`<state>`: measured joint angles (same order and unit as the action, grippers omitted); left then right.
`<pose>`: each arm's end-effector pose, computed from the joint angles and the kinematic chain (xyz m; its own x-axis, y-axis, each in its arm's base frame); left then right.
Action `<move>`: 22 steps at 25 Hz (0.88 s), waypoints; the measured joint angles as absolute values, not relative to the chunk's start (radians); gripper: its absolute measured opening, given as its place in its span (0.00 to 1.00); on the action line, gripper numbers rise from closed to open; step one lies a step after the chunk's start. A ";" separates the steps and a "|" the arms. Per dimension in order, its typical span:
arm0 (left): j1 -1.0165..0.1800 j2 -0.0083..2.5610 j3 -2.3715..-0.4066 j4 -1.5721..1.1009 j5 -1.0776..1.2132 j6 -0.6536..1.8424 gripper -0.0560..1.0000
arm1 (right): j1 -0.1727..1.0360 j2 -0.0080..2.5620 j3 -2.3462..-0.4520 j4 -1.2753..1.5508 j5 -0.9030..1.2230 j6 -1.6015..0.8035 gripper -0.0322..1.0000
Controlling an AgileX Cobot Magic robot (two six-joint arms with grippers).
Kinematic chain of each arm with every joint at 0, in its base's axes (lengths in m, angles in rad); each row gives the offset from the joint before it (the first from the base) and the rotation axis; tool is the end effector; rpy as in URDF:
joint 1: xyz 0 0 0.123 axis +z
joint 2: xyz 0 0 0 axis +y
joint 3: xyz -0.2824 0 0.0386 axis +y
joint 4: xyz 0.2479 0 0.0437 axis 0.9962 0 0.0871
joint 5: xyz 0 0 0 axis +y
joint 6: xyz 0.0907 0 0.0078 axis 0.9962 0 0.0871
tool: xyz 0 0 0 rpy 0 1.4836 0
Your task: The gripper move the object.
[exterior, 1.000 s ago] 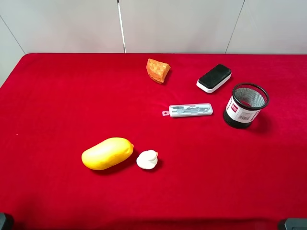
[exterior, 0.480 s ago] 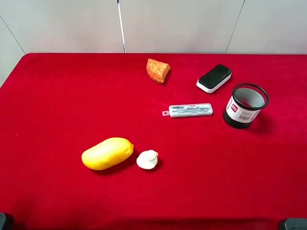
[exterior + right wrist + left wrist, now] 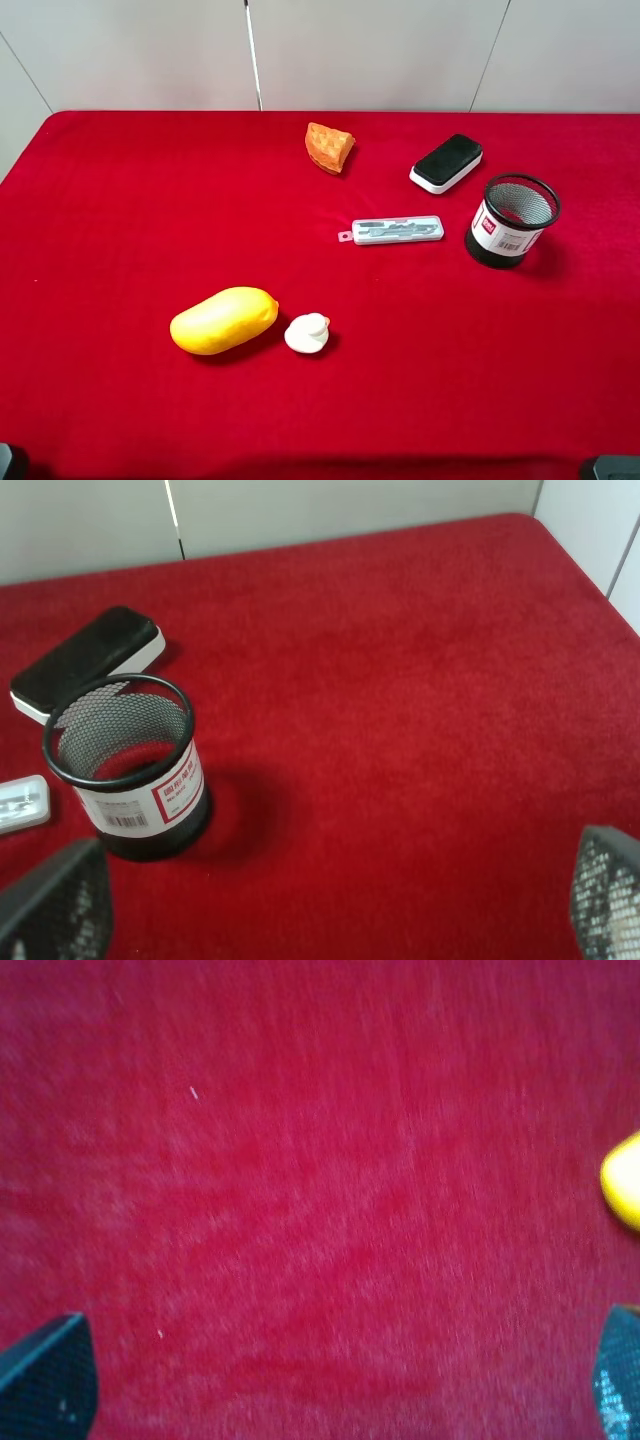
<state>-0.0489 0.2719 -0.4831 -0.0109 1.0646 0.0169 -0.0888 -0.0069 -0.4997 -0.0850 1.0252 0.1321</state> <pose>0.0370 -0.0027 0.2675 -0.6919 0.0455 -0.7206 0.0638 0.9980 0.0018 -0.0052 -0.0062 0.2802 -0.3999 0.1235 -0.9082 0.1900 0.9805 0.0497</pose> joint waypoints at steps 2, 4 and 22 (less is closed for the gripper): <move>-0.045 0.221 -0.483 -0.013 1.065 0.017 0.99 | -0.089 -0.007 -0.500 -0.085 1.024 0.132 0.70; -0.044 0.171 -0.482 -0.013 1.066 0.017 0.99 | -0.089 -0.007 -0.500 -0.085 1.024 0.132 0.70; -0.044 -0.004 -0.482 -0.014 1.066 0.022 0.99 | -0.089 -0.007 -0.500 -0.085 1.024 0.132 0.70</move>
<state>-0.0442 -0.0039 -0.4820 -0.0144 1.0665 0.0219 -0.0888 -0.0069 -0.4997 -0.0850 1.0240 0.1321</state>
